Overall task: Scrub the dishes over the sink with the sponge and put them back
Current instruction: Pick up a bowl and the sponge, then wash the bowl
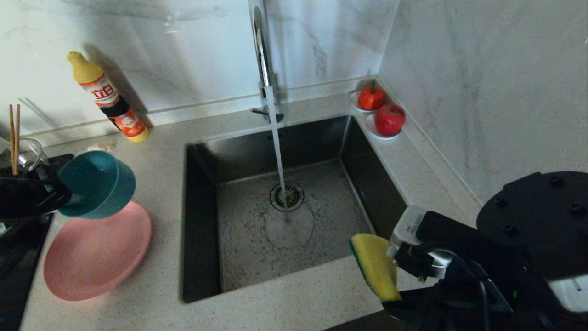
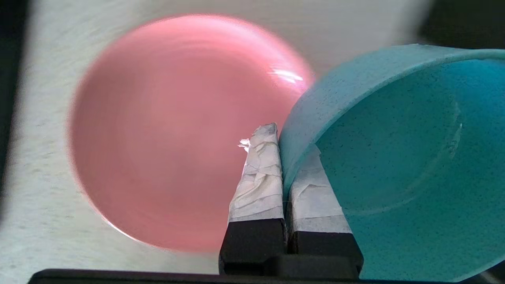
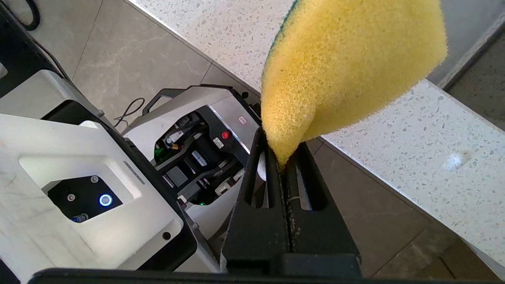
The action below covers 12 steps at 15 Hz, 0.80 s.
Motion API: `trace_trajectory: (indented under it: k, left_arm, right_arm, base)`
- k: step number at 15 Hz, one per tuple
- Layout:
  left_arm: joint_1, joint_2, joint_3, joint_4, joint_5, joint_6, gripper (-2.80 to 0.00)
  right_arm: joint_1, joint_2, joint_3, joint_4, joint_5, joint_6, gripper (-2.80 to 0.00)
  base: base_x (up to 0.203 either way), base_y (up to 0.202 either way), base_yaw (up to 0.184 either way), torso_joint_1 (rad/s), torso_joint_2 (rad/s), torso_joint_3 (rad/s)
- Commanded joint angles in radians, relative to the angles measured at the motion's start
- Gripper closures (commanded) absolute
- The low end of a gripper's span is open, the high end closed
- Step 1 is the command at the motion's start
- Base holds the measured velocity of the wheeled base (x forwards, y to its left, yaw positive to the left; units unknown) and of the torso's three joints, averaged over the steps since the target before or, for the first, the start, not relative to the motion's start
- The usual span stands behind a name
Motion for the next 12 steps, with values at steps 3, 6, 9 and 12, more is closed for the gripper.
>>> trace_trajectory:
  k: [3,6,9,12]
  left_arm:
    - [-0.186,-0.109,-0.147,0.112,-0.009,-0.004,0.00]
    - [-0.332,-0.070,-0.200,0.153,0.013,-0.004,0.00]
    - [-0.470,0.038,-0.237,0.154,0.127,-0.014,0.00]
    - [-0.533,0.139,-0.255,0.137,0.155,-0.076,0.00]
  right_arm:
    - [-0.001,-0.003,0.000,-0.001,0.001,0.002,0.00]
    - [0.000,-0.021,-0.005,-0.006,0.003,0.063,0.00]
    - [-0.008,-0.050,-0.003,-0.003,0.003,0.063,0.00]
    - [-0.016,-0.076,0.000,-0.003,0.006,0.063,0.00]
  base:
    - [0.000,0.000,0.000,0.000,0.00,0.000]
    - [0.000,0.000,0.000,0.000,0.00,0.000]
    - [0.000,0.000,0.000,0.000,0.00,0.000]
    - [0.000,0.000,0.000,0.000,0.00,0.000]
